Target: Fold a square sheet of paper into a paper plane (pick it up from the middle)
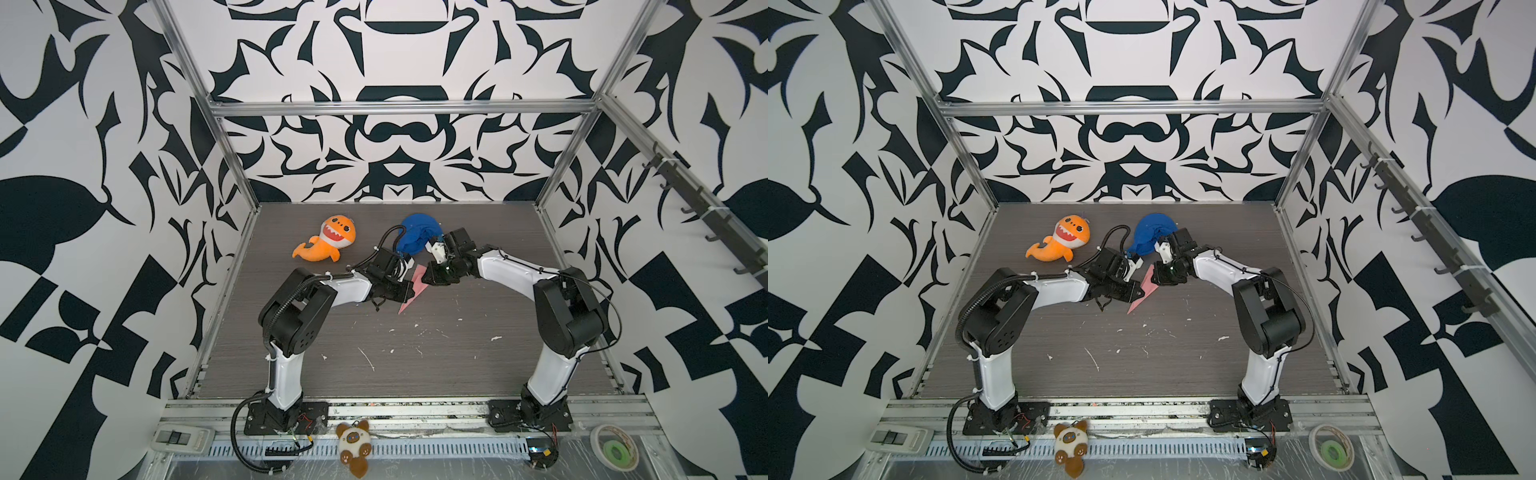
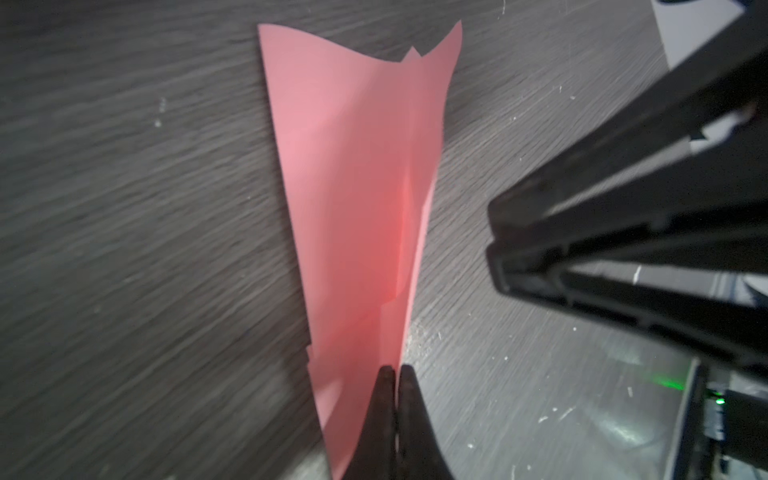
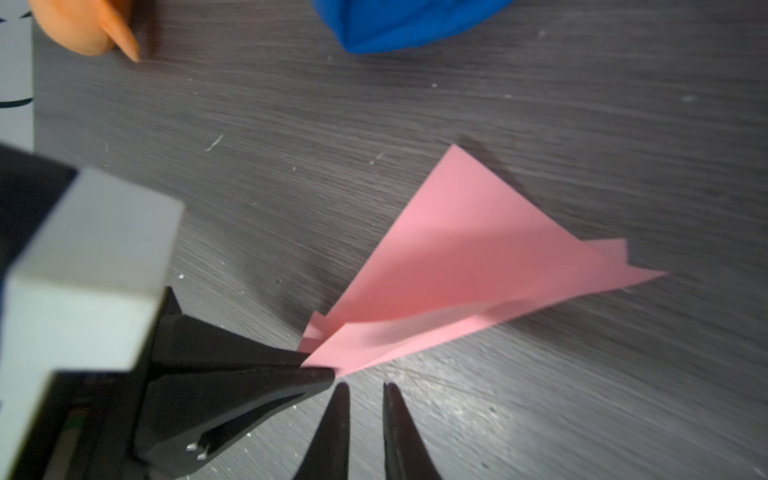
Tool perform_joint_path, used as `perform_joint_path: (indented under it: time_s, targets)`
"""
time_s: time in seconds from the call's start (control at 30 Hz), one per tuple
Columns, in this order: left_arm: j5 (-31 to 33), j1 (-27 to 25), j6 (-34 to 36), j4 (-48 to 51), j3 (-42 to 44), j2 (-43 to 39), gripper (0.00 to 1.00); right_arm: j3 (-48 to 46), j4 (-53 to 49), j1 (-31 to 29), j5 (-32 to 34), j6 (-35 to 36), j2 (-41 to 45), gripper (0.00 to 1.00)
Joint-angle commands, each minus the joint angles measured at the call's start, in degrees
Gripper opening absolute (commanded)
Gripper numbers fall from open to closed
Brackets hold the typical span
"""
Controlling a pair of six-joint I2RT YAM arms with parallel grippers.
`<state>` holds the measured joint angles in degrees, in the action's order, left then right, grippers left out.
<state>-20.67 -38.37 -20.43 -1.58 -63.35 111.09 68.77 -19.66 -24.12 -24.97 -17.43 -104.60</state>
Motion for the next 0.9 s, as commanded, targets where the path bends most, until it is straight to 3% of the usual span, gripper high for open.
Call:
perform_joint_path:
  time_s: [0.0, 0.2, 0.5, 0.87]
  targets:
    - [-3.67, 0.40, -3.58, -1.24, 1.25, 0.27, 0.11, -0.09, 1.62, 0.17, -4.54, 1.74, -1.28, 0.20]
    - [-2.00, 0.40, -3.92, -1.49, 0.82, 1.30, 0.17, -0.48, 3.05, 0.30, -5.18, 1.01, -2.12, 0.20]
    - [-1.55, 0.31, -2.69, 1.50, -1.72, 3.92, 0.05, -1.09, 3.88, 0.74, -4.89, 0.92, -1.71, 0.20]
    - [-0.77, -0.21, -1.37, 10.19, -6.26, 6.46, 0.00, -1.36, 5.87, 1.09, -6.37, 0.73, -2.63, 0.19]
